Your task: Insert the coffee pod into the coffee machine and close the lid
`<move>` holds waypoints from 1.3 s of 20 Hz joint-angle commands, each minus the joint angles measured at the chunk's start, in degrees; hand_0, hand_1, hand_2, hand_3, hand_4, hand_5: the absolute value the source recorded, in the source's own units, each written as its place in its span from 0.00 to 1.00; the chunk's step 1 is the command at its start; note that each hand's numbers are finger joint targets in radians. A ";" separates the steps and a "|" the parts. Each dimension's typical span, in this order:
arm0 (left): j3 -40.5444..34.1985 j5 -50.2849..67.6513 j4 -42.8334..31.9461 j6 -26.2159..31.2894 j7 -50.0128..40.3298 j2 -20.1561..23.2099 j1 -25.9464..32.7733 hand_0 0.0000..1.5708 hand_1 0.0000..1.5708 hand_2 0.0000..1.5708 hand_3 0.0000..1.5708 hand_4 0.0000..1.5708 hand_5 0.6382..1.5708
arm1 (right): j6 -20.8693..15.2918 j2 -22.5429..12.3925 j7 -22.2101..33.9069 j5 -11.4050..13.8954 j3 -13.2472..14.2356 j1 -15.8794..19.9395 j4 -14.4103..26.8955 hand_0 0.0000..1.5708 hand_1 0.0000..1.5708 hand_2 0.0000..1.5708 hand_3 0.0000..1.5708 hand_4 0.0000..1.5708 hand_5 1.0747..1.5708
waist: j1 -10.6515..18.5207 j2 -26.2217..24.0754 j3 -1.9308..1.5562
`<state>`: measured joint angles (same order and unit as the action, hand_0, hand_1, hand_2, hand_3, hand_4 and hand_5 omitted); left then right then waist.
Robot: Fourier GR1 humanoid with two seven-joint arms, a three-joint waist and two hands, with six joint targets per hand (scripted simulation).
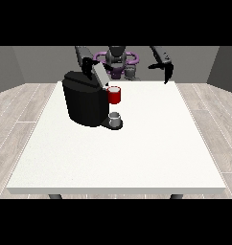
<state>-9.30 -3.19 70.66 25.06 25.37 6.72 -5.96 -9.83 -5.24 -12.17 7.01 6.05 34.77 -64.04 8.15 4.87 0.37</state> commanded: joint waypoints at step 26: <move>-3.45 3.56 -10.94 2.41 1.16 4.70 -9.96 0.00 0.00 0.00 0.00 0.23 1.00 | -6.57 3.80 4.44 10.47 -7.71 19.23 6.55 0.00 0.00 0.00 0.00 0.24 1.00 | 3.60 6.49 -0.35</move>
<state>-11.19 -0.88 61.47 27.01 27.57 9.82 -13.27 -15.94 -2.20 -5.86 16.61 -1.45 50.75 -58.33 11.97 9.73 -0.01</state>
